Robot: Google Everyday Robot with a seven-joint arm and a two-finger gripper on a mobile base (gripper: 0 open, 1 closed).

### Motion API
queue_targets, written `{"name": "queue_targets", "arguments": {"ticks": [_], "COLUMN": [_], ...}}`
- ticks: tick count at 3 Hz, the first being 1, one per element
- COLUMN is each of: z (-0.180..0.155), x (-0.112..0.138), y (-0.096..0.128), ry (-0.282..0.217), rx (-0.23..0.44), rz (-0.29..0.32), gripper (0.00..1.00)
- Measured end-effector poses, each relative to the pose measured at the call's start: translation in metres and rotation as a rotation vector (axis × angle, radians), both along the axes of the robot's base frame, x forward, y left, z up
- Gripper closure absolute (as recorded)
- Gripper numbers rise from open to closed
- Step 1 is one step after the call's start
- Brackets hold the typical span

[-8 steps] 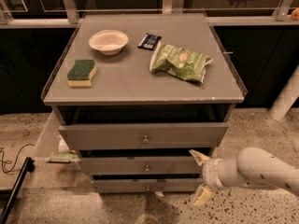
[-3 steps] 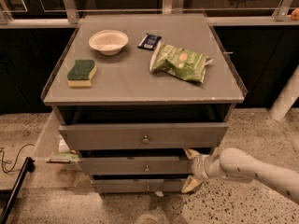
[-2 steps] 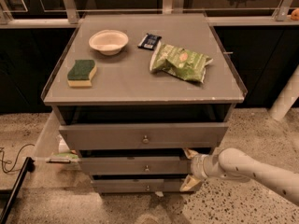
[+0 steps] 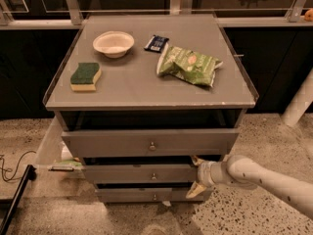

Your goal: Open middle drawer

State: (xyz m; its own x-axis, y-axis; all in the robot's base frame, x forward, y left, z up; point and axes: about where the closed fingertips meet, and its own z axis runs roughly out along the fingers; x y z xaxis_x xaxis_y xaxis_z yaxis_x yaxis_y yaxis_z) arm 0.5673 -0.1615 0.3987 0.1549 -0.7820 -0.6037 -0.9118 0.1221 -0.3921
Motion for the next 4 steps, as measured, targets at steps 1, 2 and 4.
{"name": "queue_targets", "arguments": {"ticks": [1, 2, 4], "z": [0.000, 0.011, 0.038], "x": [0.000, 0.001, -0.027], "y": [0.000, 0.008, -0.003], "ry": [0.000, -0.013, -0.034], "rx": [0.000, 0.010, 0.061], "rz": [0.001, 0.027, 0.043], "gripper": [0.22, 0.46, 0.92]}}
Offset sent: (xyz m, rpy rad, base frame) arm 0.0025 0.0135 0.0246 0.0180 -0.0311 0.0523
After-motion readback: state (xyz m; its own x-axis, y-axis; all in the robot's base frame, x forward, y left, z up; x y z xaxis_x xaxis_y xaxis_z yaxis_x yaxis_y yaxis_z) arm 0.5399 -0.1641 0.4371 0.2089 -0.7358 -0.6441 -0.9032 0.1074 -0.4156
